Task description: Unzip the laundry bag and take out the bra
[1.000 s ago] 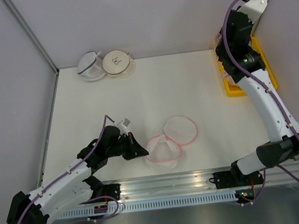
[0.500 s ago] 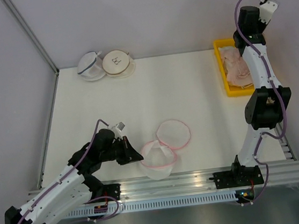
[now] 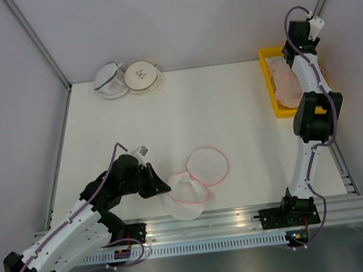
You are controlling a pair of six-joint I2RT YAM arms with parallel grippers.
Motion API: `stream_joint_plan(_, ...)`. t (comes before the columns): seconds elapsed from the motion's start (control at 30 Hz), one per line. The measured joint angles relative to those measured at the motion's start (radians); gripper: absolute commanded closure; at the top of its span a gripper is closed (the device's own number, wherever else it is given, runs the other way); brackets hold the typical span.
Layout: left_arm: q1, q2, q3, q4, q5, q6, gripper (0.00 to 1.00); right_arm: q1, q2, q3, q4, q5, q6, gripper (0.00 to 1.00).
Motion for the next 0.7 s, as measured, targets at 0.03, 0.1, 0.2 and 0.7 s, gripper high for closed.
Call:
stream_joint_plan(0.03, 0.0, 0.001, 0.001, 0.0, -0.008, 0.0, 0.98, 0.002, -0.002, 0.008, 0.002, -0.032, 0.001, 0.34)
stream_joint_plan(0.1, 0.0, 0.001, 0.002, 0.001, -0.018, 0.0, 0.98, 0.005, -0.018, 0.014, 0.006, -0.095, 0.008, 0.33)
stream_joint_plan(0.2, 0.0, -0.007, 0.002, 0.0, -0.042, 0.0, 0.98, 0.011, -0.086, -0.003, 0.013, -0.166, 0.026, 0.33)
stream_joint_plan(0.7, 0.0, -0.113, -0.127, 0.066, -0.204, -0.008, 0.98, 0.52, -0.946, -0.849, 0.126, -0.308, 0.094, 0.34)
